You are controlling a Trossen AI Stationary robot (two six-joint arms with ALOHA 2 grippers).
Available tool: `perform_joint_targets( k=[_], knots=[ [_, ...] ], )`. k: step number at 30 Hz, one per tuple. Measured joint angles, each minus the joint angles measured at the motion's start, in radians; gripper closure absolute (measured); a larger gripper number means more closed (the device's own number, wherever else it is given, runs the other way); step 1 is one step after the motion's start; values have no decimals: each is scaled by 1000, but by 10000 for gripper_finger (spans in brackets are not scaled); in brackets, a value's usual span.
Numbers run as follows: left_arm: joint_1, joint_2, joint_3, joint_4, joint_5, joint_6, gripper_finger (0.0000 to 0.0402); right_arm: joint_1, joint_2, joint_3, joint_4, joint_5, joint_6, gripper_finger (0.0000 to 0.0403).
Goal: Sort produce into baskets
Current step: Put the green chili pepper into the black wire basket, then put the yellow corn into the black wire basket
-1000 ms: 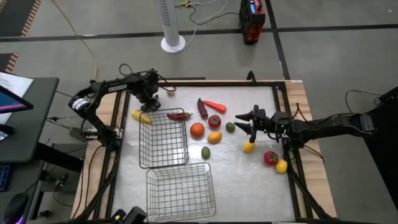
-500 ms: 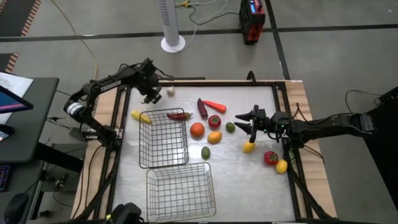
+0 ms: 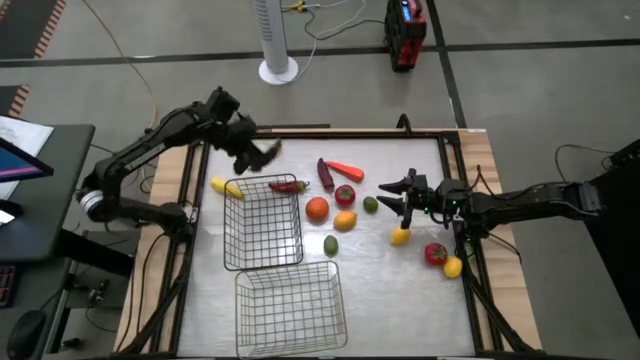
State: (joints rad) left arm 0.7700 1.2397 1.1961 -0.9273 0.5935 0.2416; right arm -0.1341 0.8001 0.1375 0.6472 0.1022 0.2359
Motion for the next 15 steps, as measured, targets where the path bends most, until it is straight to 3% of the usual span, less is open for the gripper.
perform_joint_targets(
  k=[3,8,15],
  knots=[
    [-92,-32,0,-80,3,4,305,0,0,0,-2,0,0,196],
    [-244,-43,-14,-178,-250,-65,258,0,0,0,-4,1,-1,196],
    [-339,-47,-17,-216,-448,-159,156,0,0,0,-5,1,-1,196]
  ],
)
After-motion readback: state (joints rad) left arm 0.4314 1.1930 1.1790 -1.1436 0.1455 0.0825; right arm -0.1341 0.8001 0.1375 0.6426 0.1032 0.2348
